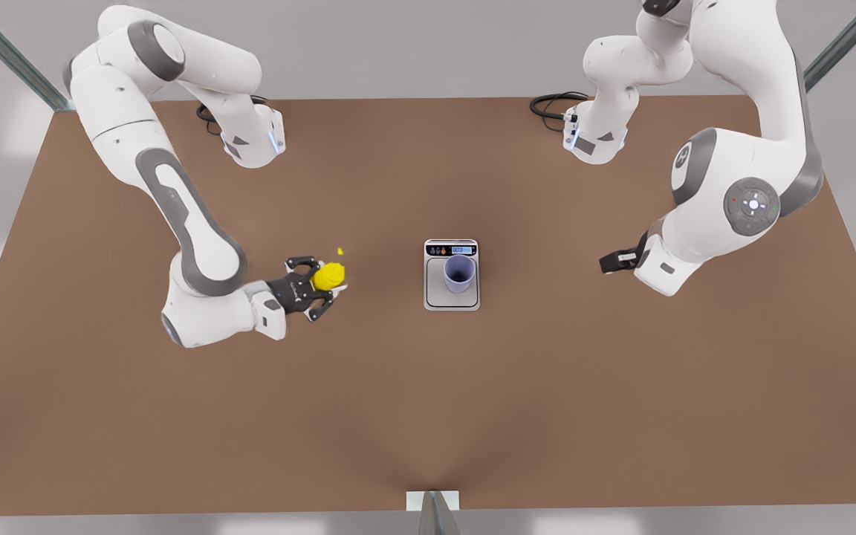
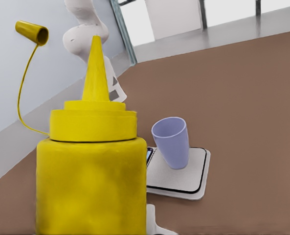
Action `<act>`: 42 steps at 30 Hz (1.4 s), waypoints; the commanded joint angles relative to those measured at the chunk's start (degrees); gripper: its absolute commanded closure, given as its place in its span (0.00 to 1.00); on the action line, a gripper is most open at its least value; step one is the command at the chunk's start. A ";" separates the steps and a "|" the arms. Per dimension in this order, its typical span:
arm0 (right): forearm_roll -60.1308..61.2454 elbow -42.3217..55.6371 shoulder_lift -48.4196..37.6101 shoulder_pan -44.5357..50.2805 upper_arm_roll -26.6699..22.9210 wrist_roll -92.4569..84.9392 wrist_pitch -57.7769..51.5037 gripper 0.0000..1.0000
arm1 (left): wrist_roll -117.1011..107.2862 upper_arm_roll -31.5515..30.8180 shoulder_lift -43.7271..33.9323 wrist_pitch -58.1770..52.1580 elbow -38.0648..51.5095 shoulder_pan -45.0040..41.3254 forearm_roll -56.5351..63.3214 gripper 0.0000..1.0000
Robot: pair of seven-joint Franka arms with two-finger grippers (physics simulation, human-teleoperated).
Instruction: Move cup to the weight, pick up sauce bottle, pour sauce
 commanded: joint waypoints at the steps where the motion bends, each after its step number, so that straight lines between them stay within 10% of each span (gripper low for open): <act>1: -0.13 0.54 1.07 -0.32 -0.03 -0.73 -1.10 0.57 | 0.01 0.00 -0.02 0.01 0.01 0.00 0.01 0.00; 13: 10.59 8.63 23.05 -0.33 -0.74 -24.73 -0.39 0.56 | 0.10 0.00 -0.02 0.10 0.01 0.00 0.10 0.00; 37: 12.62 9.33 27.27 2.66 -5.22 -30.97 1.72 0.55 | -0.17 0.00 0.07 0.01 0.01 0.00 0.19 0.00; 40: 12.62 9.33 27.27 2.58 -5.22 -30.71 1.80 0.33 | -0.26 0.00 0.07 0.01 0.01 0.00 0.19 0.00; 41: 12.70 9.33 27.27 2.49 -5.22 -30.62 1.98 0.00 | -0.26 0.00 0.07 0.01 0.01 0.00 0.19 0.00; 42: 12.62 9.33 27.27 2.40 -5.22 -30.53 1.98 0.00 | -0.26 0.00 0.07 0.01 0.01 0.00 0.19 0.00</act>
